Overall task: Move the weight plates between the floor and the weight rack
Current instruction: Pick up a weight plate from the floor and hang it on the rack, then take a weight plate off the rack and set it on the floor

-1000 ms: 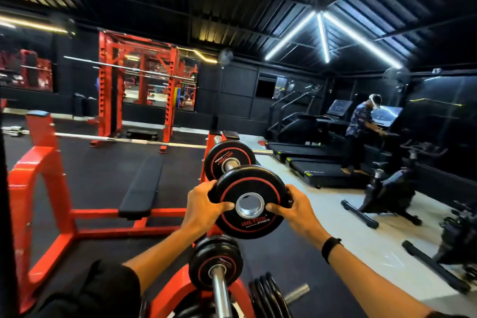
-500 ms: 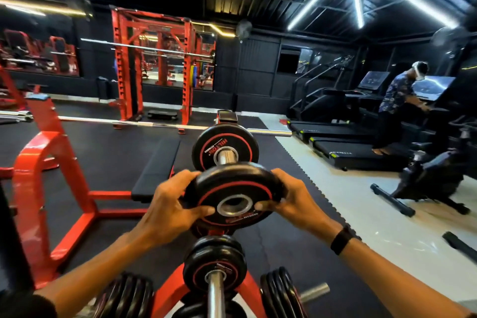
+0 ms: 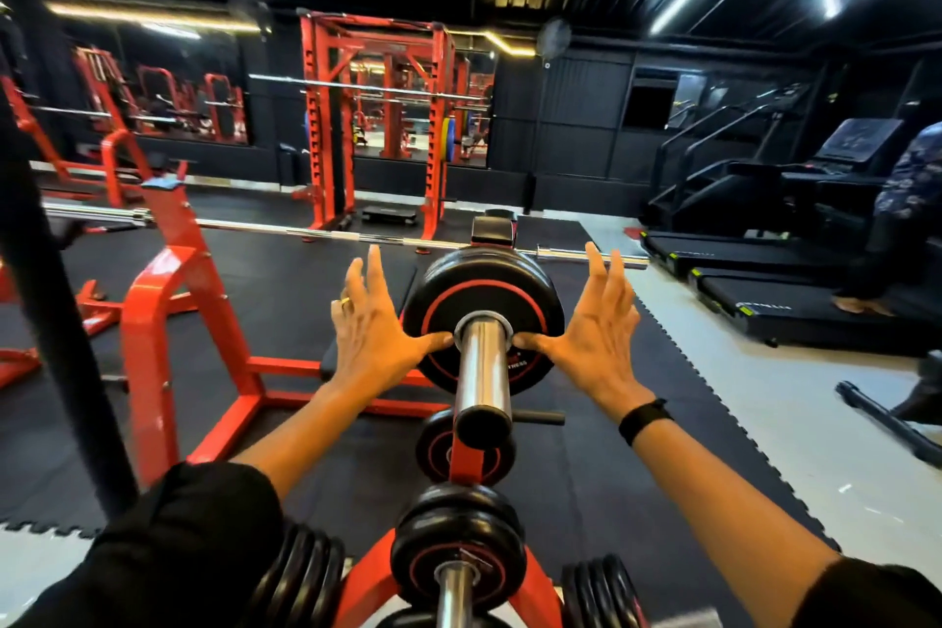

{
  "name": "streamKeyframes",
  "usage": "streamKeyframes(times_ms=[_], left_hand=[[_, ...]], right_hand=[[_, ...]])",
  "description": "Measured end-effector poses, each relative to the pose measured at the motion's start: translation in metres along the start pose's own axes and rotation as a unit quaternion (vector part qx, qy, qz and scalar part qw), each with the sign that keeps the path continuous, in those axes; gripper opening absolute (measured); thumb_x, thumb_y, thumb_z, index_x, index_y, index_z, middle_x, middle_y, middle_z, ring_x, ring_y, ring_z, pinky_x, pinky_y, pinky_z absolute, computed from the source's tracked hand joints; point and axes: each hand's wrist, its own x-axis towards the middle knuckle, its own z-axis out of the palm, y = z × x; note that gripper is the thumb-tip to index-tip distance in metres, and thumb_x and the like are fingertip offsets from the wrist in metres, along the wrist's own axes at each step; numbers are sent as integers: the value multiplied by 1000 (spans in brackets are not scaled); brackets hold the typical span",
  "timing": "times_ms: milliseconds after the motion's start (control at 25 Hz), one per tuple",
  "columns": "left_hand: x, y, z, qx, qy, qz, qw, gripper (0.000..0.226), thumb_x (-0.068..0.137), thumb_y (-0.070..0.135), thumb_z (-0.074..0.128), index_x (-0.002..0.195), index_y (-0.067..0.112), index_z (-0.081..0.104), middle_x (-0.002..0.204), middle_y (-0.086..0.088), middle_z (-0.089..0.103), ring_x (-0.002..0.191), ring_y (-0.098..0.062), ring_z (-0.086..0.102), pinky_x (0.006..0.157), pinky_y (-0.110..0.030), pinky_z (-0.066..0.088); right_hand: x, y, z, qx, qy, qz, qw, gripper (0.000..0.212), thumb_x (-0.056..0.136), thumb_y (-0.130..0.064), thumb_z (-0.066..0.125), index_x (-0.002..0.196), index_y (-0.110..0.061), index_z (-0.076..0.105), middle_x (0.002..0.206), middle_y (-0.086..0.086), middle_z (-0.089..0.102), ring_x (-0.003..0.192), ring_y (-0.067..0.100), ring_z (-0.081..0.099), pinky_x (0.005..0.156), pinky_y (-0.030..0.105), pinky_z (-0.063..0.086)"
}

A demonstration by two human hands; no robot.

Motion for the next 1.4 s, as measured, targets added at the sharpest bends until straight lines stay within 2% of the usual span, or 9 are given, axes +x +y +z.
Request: streamKeyframes(times_ms=[240, 400, 480, 560, 640, 800, 1120, 1280, 1400], left_hand=[[-26, 1, 10, -16, 7, -23, 1000, 123, 70, 53, 80, 156, 11, 2, 159, -17, 17, 146, -36, 23, 117, -55, 24], [-44, -3, 8, -131, -75, -39, 988, 110, 77, 42, 80, 156, 14, 9, 159, -11, 23, 143, -29, 33, 115, -49, 34], [-54, -7, 2, -160, -99, -45, 981, 104, 78, 36, 81, 155, 14, 14, 156, -10, 28, 139, -28, 40, 113, -48, 38], [-65, -12, -8, -162, -121, -48, 978, 100, 79, 34, 80, 154, 14, 17, 155, -9, 31, 137, -27, 42, 112, -47, 40], [-76, -19, -20, -184, -169, -68, 966, 95, 80, 30, 80, 153, 13, 21, 151, -11, 37, 130, -26, 48, 108, -44, 44], [-114, -59, -72, -195, -246, -131, 940, 77, 81, 21, 80, 144, 8, 37, 120, -18, 63, 94, -19, 62, 93, -36, 52], [-269, -184, -274, -195, -49, -325, 924, 54, 85, 19, 77, 128, 7, 48, 94, -7, 72, 74, -5, 64, 54, -11, 41], [-389, -215, -376, -177, 67, -421, 887, 56, 85, 26, 75, 131, 10, 48, 107, -12, 71, 79, -12, 64, 56, -13, 43], [-488, -221, -437, -162, 151, -483, 847, 57, 87, 29, 73, 135, 13, 46, 108, -8, 70, 88, -18, 65, 64, -20, 47]], right_hand=[[-25, 2, 12, 23, 4, 36, 999, 114, 75, -55, 75, 156, -17, 6, 164, 15, 3, 150, 33, 10, 115, 59, 19], [-45, 11, 12, 80, -40, 105, 990, 109, 81, -52, 72, 156, -17, 1, 164, 12, 7, 150, 33, 13, 115, 59, 20], [-51, 11, 10, 136, -120, 193, 964, 108, 84, -50, 70, 156, -14, -1, 161, 15, 19, 146, 36, 26, 112, 54, 32], [-61, 3, 11, 203, -242, 270, 910, 96, 86, -51, 68, 153, -6, 16, 139, 20, 49, 120, 34, 55, 88, 44, 48], [-73, -12, 15, 220, -364, 249, 870, 70, 86, -48, 65, 139, -6, 44, 105, 16, 61, 88, 28, 61, 67, 38, 48], [-104, -69, 53, 223, -438, 149, 858, 45, 91, -53, 60, 116, -17, 60, 94, 3, 64, 81, 14, 62, 69, 29, 48], [-210, -278, 125, 235, -567, -66, 787, 44, 95, -36, 61, 124, -3, 58, 93, 2, 61, 76, 7, 56, 60, 14, 44], [-301, -391, 157, 227, -660, -135, 703, 72, 71, -70, 70, 115, -14, 62, 87, -3, 65, 76, 13, 61, 69, 32, 47], [-383, -472, 164, 213, -718, -195, 633, 58, 83, -58, 67, 127, -21, 57, 104, 1, 69, 89, 15, 68, 74, 30, 50]])
